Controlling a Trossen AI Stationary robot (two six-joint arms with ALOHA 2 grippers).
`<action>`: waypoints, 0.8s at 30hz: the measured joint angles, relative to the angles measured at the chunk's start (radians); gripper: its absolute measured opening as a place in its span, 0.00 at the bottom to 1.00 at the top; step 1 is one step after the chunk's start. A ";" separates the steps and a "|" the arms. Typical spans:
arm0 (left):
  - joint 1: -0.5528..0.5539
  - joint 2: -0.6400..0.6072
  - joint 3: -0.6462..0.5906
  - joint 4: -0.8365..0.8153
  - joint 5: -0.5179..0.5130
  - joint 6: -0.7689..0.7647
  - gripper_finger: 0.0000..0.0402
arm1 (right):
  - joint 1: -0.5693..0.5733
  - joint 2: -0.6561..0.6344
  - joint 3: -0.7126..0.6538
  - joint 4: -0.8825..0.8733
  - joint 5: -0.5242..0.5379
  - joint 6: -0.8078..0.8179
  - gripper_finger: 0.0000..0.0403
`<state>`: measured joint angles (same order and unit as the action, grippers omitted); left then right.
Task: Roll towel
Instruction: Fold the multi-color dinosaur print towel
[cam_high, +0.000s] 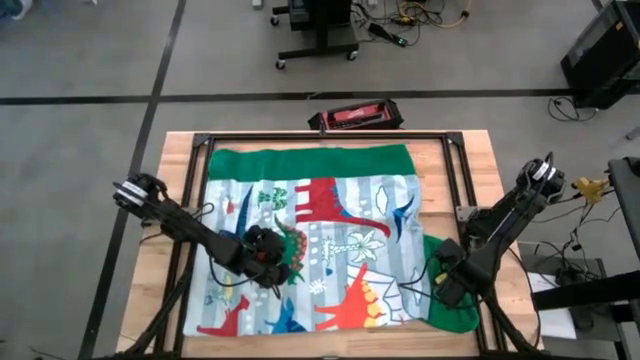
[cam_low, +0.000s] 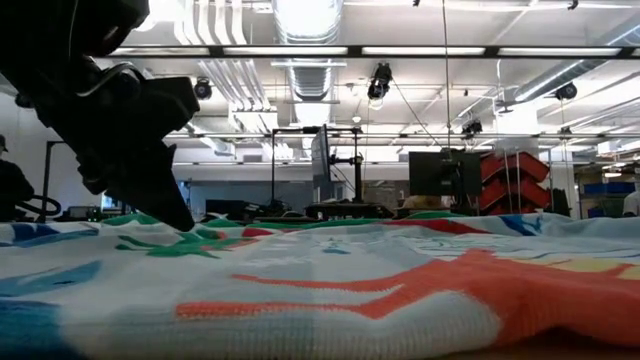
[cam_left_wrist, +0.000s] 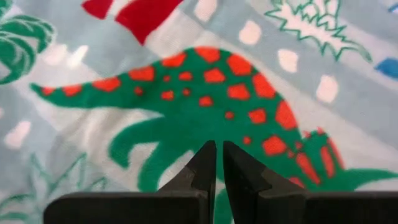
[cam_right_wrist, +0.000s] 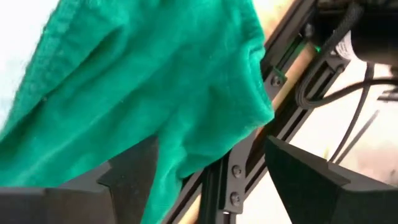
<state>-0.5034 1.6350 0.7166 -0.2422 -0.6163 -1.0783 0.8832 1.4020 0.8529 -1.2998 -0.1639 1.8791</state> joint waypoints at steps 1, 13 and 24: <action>0.000 0.010 0.000 0.002 0.000 0.000 0.03 | 0.001 0.010 -0.005 0.000 -0.001 0.017 0.70; 0.006 0.044 0.000 0.018 -0.004 0.070 0.03 | -0.019 0.147 -0.056 0.145 0.007 0.083 0.63; 0.008 0.042 0.001 0.040 -0.002 0.078 0.03 | -0.028 0.165 -0.035 0.029 -0.101 -0.022 0.45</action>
<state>-0.4957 1.6772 0.7174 -0.2023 -0.6186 -1.0006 0.8547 1.5669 0.8174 -1.2703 -0.2653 1.8573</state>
